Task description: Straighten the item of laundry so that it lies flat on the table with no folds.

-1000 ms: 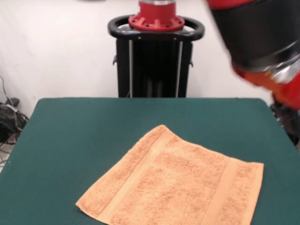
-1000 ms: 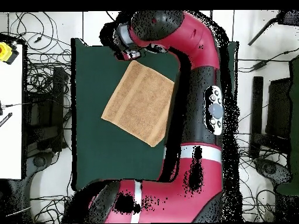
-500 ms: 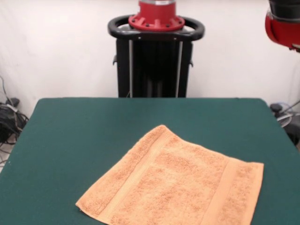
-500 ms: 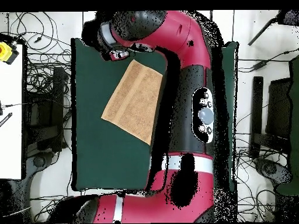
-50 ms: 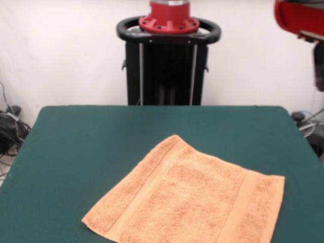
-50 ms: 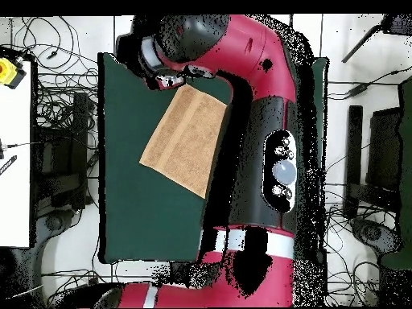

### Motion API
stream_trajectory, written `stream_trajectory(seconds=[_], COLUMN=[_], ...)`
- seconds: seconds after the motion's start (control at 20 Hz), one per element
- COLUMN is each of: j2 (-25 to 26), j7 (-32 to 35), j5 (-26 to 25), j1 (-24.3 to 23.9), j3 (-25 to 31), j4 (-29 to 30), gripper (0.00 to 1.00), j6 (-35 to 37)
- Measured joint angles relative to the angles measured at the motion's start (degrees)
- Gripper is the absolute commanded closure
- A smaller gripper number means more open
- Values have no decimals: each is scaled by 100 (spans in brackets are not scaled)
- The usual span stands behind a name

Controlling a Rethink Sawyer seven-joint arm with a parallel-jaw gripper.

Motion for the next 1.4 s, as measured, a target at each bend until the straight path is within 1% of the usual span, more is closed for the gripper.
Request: stream_trajectory(seconds=[0.2,0.4,0.7,0.95,1.1,1.4], j2=[-97,-224,-296,-320,-305,-124], j7=[0,0,0,0,0,0], j5=[-226,-571,-907,-1040,-1053,-1051], j1=[6,-32,-165,-238,-258,-257], j3=[-170,-305,-358,-357,-358,-353], j4=[225,539,827,994,1120,1298], gripper=[100,100,100,100,100,100], j6=[1,-1,-1,-17,-174,-933])
